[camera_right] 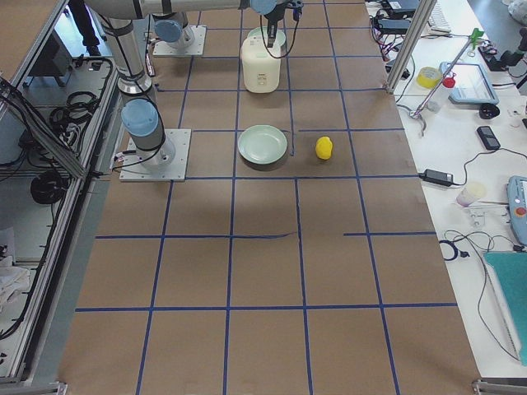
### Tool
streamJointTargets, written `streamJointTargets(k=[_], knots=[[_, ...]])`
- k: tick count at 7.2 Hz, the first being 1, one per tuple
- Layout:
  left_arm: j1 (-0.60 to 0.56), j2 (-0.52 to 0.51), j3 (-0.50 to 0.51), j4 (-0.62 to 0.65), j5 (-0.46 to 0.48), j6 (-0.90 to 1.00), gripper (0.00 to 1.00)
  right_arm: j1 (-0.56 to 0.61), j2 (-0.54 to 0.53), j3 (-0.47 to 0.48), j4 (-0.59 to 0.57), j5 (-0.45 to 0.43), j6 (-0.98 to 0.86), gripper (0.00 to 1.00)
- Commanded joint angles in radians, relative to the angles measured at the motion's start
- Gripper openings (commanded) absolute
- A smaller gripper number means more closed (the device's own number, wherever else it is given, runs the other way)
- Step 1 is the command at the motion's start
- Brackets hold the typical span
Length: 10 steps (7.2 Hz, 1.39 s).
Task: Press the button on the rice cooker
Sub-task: 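Move the right gripper over the rice cooker's green lid button, then press down on the green button with the right gripper fingertips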
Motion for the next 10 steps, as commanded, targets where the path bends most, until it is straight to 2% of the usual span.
streamJointTargets(k=[1,5,10], knots=[[0.0,0.0,0.0,0.0,0.0,-0.001,1.0,0.065,0.03,0.034,-0.047,-0.004,0.045,0.0],[0.0,0.0,0.0,0.0,0.0,-0.001,1.0,0.099,0.035,0.142,-0.235,-0.008,0.085,0.0],[0.0,0.0,0.0,0.0,0.0,-0.001,1.0,0.101,0.044,0.15,-0.234,-0.012,0.084,0.0]])
